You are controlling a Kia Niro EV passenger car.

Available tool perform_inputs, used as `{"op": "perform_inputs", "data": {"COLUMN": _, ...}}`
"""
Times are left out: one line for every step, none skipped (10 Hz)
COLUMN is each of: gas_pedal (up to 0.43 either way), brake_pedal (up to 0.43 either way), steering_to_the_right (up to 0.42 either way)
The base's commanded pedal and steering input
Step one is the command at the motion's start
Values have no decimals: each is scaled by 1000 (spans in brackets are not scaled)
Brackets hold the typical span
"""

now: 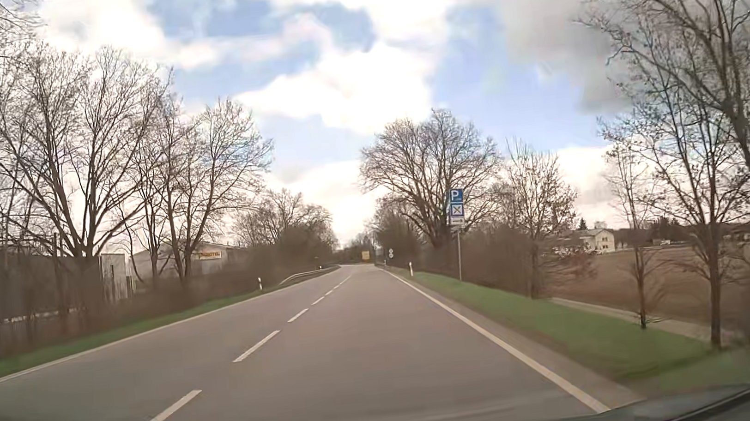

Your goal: Follow the waypoints while adhering to traffic rules and regulations

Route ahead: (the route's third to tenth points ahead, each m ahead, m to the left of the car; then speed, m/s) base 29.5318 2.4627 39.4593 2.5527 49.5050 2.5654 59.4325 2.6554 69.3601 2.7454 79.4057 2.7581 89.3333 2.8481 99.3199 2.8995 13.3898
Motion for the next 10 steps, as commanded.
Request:
{"op": "perform_inputs", "data": {"gas_pedal": 118, "brake_pedal": 0, "steering_to_the_right": 1}}
{"op": "perform_inputs", "data": {"gas_pedal": 118, "brake_pedal": 0, "steering_to_the_right": 1}}
{"op": "perform_inputs", "data": {"gas_pedal": 118, "brake_pedal": 0, "steering_to_the_right": 1}}
{"op": "perform_inputs", "data": {"gas_pedal": 118, "brake_pedal": 0, "steering_to_the_right": 0}}
{"op": "perform_inputs", "data": {"gas_pedal": 118, "brake_pedal": 0, "steering_to_the_right": 0}}
{"op": "perform_inputs", "data": {"gas_pedal": 118, "brake_pedal": 0, "steering_to_the_right": 0}}
{"op": "perform_inputs", "data": {"gas_pedal": 118, "brake_pedal": 0, "steering_to_the_right": 0}}
{"op": "perform_inputs", "data": {"gas_pedal": 118, "brake_pedal": 0, "steering_to_the_right": 0}}
{"op": "perform_inputs", "data": {"gas_pedal": 118, "brake_pedal": 0, "steering_to_the_right": 0}}
{"op": "perform_inputs", "data": {"gas_pedal": 118, "brake_pedal": 0, "steering_to_the_right": 0}}
